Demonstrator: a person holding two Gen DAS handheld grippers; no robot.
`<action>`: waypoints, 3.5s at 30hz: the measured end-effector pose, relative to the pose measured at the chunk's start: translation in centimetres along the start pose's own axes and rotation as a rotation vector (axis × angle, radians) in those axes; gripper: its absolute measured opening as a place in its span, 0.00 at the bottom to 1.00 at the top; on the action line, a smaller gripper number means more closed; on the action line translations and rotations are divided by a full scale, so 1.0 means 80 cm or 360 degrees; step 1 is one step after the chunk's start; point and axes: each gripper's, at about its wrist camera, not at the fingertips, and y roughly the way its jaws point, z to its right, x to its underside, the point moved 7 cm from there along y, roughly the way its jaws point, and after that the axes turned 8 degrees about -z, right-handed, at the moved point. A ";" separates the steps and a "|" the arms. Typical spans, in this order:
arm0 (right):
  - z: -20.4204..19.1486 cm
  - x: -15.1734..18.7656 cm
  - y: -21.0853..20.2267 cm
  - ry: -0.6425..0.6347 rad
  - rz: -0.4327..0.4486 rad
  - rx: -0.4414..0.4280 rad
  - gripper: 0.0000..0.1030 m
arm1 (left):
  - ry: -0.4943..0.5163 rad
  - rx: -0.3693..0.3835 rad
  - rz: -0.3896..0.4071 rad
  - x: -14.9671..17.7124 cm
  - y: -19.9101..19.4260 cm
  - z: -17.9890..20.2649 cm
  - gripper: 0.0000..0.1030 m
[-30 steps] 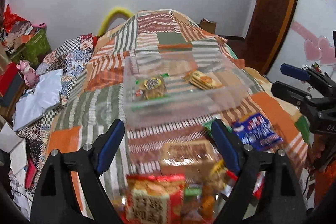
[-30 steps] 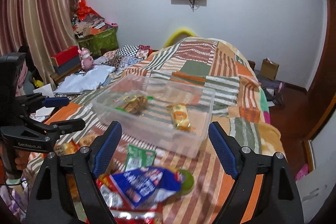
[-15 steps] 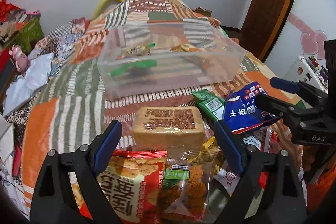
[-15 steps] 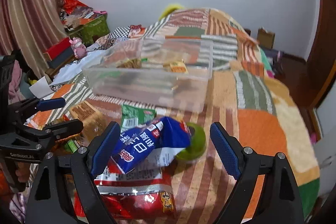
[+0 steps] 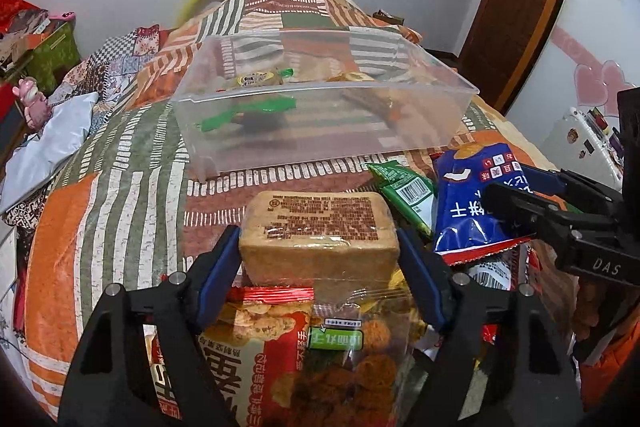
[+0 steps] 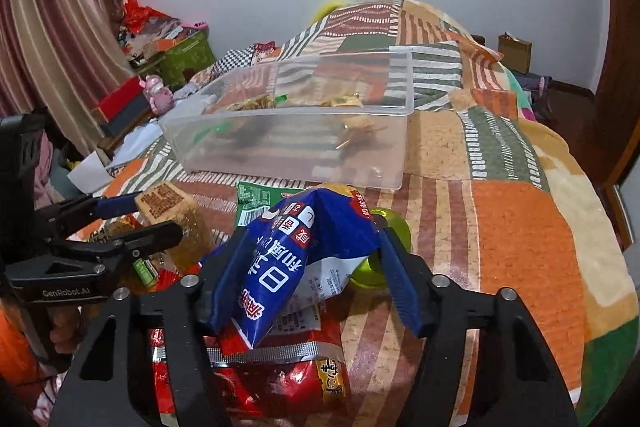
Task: Organize snacks
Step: 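Grasp brown biscuit block with left tool while right tool grasps blue chip bag, then place biscuit block in box with left tool while right tool drops chip bag in, then grasp green snack packet with left tool while right tool grasps green jelly cup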
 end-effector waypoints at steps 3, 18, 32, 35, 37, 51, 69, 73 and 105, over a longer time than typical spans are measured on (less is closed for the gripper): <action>-0.001 -0.001 -0.003 -0.0004 0.0016 -0.0004 0.51 | -0.0007 0.0005 0.0015 0.002 -0.003 -0.001 0.73; -0.006 -0.025 -0.028 -0.0005 0.0149 -0.0051 0.37 | -0.0001 0.0038 0.0157 -0.017 -0.051 0.006 0.73; -0.008 -0.085 -0.063 -0.0032 0.0353 -0.0053 0.37 | -0.0037 0.0051 0.0348 -0.075 -0.101 -0.003 0.73; -0.006 -0.101 -0.061 -0.0039 0.0380 -0.0040 0.37 | -0.0022 0.0015 0.0373 -0.095 -0.099 -0.004 0.73; -0.003 -0.112 -0.058 -0.0037 0.0387 -0.0028 0.36 | -0.0021 0.0008 0.0367 -0.107 -0.093 -0.003 0.73; 0.015 -0.160 -0.007 -0.0045 0.0281 -0.0023 0.32 | -0.0068 0.0018 0.0220 -0.161 -0.015 -0.014 0.73; 0.011 -0.180 0.070 -0.0158 0.0063 0.0130 0.32 | 0.0021 -0.0061 0.0057 -0.167 0.046 -0.004 0.73; 0.015 -0.169 0.079 -0.0133 -0.0025 0.0057 0.34 | 0.0053 -0.0078 0.0031 -0.162 0.051 0.000 0.73; 0.031 -0.067 -0.037 -0.0140 0.0152 0.0198 0.65 | 0.0023 -0.0022 0.0000 -0.069 -0.021 0.026 0.84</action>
